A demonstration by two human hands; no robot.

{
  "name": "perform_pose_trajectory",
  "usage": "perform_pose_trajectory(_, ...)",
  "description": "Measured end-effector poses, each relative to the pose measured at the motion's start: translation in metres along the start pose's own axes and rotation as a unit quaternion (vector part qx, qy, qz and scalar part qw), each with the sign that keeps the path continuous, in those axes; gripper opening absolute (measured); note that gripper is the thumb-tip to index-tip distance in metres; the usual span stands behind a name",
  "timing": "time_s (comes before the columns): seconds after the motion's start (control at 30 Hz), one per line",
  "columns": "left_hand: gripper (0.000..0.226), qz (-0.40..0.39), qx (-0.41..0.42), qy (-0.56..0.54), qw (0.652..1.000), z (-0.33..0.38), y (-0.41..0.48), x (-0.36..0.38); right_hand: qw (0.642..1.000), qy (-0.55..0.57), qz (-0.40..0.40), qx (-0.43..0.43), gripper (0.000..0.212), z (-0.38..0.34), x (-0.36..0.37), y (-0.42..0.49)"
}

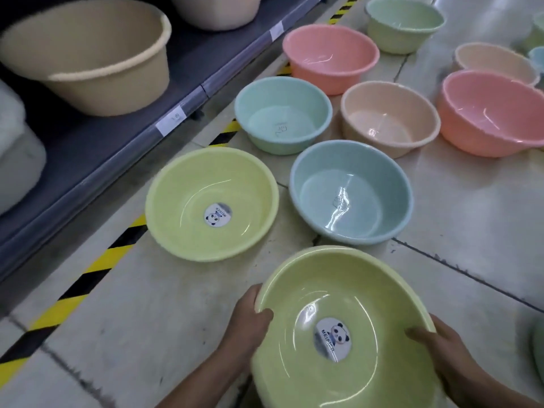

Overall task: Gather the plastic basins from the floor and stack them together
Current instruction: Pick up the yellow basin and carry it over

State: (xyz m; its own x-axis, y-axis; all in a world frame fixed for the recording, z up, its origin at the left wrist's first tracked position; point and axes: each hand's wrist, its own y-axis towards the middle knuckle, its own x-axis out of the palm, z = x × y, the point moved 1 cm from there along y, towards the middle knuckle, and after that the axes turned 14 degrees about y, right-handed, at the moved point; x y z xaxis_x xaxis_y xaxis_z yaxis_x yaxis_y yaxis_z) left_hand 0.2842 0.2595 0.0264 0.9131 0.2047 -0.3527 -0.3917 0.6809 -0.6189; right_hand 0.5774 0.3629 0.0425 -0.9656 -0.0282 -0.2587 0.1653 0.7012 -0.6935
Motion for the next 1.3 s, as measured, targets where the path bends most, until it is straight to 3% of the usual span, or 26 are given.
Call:
perform_pose_trajectory(0.13, 0.041, 0.066, 0.051, -0.026, 0.996, 0.034, -0.006, -0.075, 0.997, -0.011, -0.064, -0.036, 0.029, -0.074, 0.049, -0.035)
perform_pose_trajectory(0.3, 0.014, 0.180, 0.065, -0.124, 0.974, 0.074, 0.010, -0.164, 0.980, 0.051, -0.165, -0.101, 0.020, -0.165, 0.133, -0.036)
perform_pose_trajectory(0.47, 0.009, 0.257, 0.014, -0.194, 0.947, 0.071, 0.062, -0.213, 0.949, 0.068, -0.262, -0.162, 0.041, -0.222, 0.233, -0.004)
perform_pose_trajectory(0.63, 0.020, 0.317, -0.002, -0.157, 0.935, 0.039, 0.112, -0.224, 0.928, -0.057, -0.290, -0.225, 0.058, -0.211, 0.299, 0.036)
perform_pose_trajectory(0.83, 0.028, 0.285, -0.026, -0.108, 0.952, 0.016, 0.144, -0.218, 0.932, -0.106, -0.273, -0.211, 0.057, -0.175, 0.319, 0.081)
perform_pose_trajectory(1.07, 0.031, 0.301, -0.053, -0.106, 0.946, 0.011, 0.151, -0.206, 0.944, -0.098, -0.247, -0.193, 0.056, -0.158, 0.333, 0.099)
perform_pose_trajectory(1.3, 0.029, 0.271, -0.094, -0.181, 0.941, 0.030, 0.154, -0.205, 0.968, 0.014, -0.223, -0.114, 0.037, -0.169, 0.320, 0.098)
